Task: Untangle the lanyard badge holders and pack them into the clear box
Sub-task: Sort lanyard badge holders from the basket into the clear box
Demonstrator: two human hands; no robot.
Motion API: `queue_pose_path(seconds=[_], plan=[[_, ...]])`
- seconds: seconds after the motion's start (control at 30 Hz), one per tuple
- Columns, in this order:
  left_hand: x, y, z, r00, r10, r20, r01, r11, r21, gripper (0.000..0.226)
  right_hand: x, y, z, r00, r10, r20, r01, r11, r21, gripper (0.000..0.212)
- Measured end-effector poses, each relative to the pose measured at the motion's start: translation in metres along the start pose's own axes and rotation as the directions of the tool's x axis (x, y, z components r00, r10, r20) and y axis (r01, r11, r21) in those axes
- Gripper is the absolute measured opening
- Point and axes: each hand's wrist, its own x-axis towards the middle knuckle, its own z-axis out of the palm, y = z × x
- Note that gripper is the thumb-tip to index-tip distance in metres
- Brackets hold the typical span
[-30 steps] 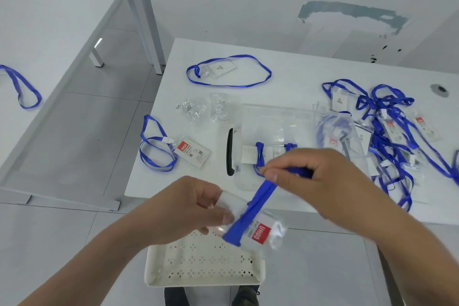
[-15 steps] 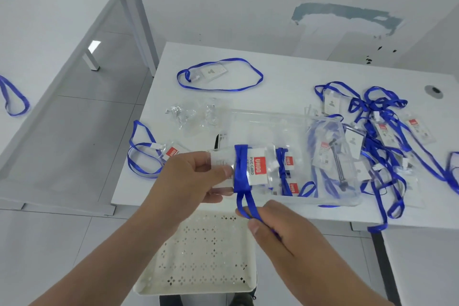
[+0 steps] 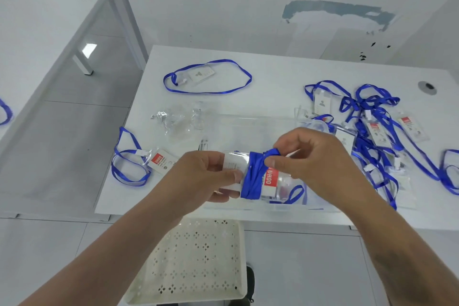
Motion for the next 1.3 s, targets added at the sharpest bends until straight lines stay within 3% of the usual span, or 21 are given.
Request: queue_pose_path(seconds=[0.17,0.27,0.4,0.57,0.7,0.8,0.93,1.03,1.17,1.3], plan=[[0.025,0.011,0.018,0.991,-0.089,-0.101,0.08,0.992,-0.097,0.007,0.04,0.019,-0.003,0.998,0.035,0.05,-0.032,0.998,-0.05,0.012],[0.041,0.014,0.028,0.974,-0.197,-0.112,0.178,0.971,-0.158,0.026,0.061,0.033,0.002,0.987,0.105,0.126,-0.091,0.99,-0.11,0.008],[0.057,0.003,0.039,0.95,-0.302,-0.073,0.283,0.938,-0.198,0.07,0.084,0.053,0.017,0.944,0.227,0.239,-0.181,0.963,-0.202,0.005],[0.07,-0.001,0.044,0.904,-0.417,-0.091,0.4,0.902,-0.166,0.074,0.1,0.071,0.04,0.88,0.305,0.363,-0.232,0.945,-0.232,0.008],[0.079,0.0,0.047,0.893,-0.43,-0.134,0.419,0.902,-0.102,0.077,0.103,0.08,0.057,0.818,0.365,0.444,-0.264,0.925,-0.273,0.011],[0.081,0.0,0.053,0.896,-0.409,-0.172,0.409,0.912,-0.034,0.079,0.1,0.083,0.067,0.795,0.403,0.453,-0.25,0.899,-0.36,0.007],[0.079,-0.005,0.056,0.928,-0.314,-0.202,0.318,0.948,-0.009,0.079,0.097,0.078,0.074,0.851,0.332,0.407,-0.083,0.85,-0.52,0.024],[0.08,-0.004,0.056,0.943,-0.239,-0.232,0.237,0.971,-0.036,0.072,0.096,0.075,0.072,0.873,0.282,0.398,0.0,0.816,-0.578,0.02],[0.078,-0.005,0.055,0.959,-0.113,-0.259,0.097,0.993,-0.072,0.054,0.094,0.07,0.061,0.86,0.256,0.441,0.052,0.816,-0.575,0.049],[0.063,0.0,0.06,0.949,0.018,-0.314,-0.042,0.997,-0.069,0.026,0.081,0.063,0.033,0.927,0.13,0.351,0.039,0.899,-0.435,0.039]])
